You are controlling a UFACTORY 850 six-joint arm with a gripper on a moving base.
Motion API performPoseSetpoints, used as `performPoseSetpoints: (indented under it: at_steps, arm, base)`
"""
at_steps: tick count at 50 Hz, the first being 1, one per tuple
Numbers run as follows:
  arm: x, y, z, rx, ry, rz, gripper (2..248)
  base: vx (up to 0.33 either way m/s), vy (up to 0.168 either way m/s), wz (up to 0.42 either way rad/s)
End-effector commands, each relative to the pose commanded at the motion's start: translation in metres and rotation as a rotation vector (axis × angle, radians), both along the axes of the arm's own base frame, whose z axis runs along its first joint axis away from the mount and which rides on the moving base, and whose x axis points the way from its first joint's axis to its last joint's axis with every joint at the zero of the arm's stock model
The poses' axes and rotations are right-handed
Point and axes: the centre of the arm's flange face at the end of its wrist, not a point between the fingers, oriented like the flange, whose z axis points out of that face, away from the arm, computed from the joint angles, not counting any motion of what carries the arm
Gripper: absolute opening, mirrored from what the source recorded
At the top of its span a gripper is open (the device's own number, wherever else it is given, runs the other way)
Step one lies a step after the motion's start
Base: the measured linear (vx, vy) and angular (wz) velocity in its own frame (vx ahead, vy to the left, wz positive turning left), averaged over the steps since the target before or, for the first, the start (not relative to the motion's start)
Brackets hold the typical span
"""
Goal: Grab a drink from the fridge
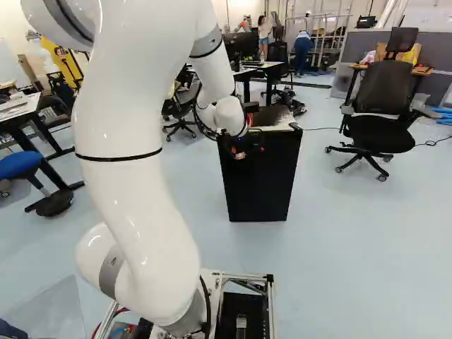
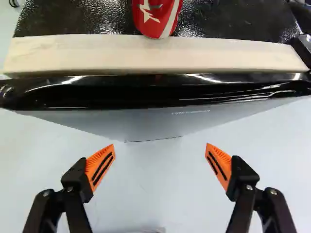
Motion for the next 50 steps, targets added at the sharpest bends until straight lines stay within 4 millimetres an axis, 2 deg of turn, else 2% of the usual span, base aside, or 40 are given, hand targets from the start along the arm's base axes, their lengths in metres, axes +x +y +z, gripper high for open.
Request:
performPoseSetpoints:
  at_steps: [37,50]
  arm:
    - [-0.05,0.02,0.024,-0.036,-0.295,0.006,247]
    - [-0.056,0.036,0.034,-0.045,-0.428,0.021,247]
  base:
    - [0.0,0.0,0.0]
    - [0.0,0.0,0.0]
